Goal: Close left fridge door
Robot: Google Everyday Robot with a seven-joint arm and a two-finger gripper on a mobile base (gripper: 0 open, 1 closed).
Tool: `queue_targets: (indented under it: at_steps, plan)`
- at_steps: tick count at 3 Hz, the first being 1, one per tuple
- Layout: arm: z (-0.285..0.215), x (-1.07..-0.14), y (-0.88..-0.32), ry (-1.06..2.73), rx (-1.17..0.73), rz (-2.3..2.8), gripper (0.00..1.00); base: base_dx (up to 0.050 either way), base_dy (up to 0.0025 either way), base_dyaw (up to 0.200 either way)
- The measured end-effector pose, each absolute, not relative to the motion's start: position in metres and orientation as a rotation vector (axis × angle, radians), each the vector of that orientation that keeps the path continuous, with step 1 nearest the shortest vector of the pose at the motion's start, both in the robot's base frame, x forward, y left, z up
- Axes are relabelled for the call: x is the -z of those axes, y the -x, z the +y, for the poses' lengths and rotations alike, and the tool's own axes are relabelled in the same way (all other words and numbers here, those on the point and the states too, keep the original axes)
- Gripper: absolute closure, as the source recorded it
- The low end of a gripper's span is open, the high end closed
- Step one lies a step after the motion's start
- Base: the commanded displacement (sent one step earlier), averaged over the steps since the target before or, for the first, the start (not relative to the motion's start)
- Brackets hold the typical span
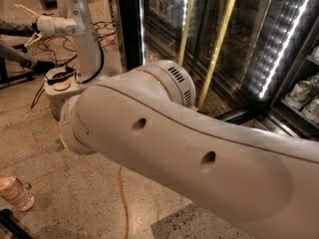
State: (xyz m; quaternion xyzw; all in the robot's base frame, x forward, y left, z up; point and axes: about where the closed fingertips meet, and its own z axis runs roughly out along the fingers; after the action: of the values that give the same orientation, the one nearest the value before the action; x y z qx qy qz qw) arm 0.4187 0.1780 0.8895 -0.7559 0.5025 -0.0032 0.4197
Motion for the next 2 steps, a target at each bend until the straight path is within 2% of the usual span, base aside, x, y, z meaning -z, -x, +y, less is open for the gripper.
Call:
queue_targets:
  at_steps: [2]
  plan:
    - [0.229, -0.909, -0.446, 1.768, -0.077, 1.152, 1.00, 0.000, 0.00000, 0.000]
